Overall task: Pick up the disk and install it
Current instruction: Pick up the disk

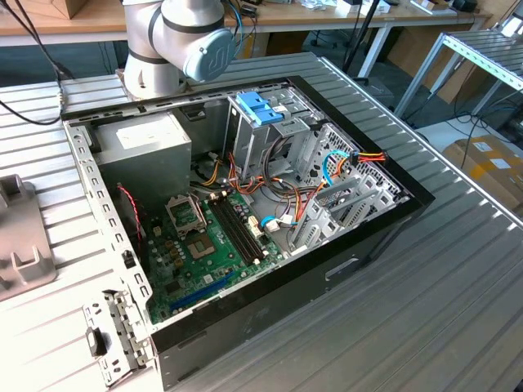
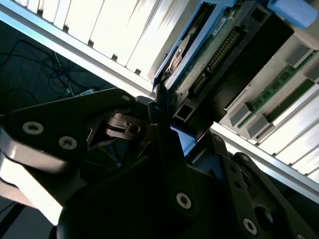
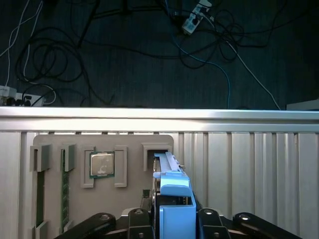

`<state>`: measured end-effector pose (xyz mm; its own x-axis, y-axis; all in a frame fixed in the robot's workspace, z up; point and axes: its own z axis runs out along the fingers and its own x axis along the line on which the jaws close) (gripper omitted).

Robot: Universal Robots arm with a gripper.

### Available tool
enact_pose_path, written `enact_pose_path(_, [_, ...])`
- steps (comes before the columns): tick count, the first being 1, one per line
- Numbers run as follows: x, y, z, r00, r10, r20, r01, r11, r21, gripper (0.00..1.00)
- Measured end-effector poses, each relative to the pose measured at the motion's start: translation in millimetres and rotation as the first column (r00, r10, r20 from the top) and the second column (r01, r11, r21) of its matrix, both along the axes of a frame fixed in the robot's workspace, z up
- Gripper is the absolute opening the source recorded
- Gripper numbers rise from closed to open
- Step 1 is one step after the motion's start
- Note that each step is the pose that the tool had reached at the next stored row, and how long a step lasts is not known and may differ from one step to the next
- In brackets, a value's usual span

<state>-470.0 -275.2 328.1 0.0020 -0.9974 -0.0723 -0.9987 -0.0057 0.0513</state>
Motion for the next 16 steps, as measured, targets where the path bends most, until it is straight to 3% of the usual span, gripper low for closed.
enact_pose_path(16, [0.0,0.0,8.9,1.0,0.0,0.0,0.0,1.0,0.0044,0.37])
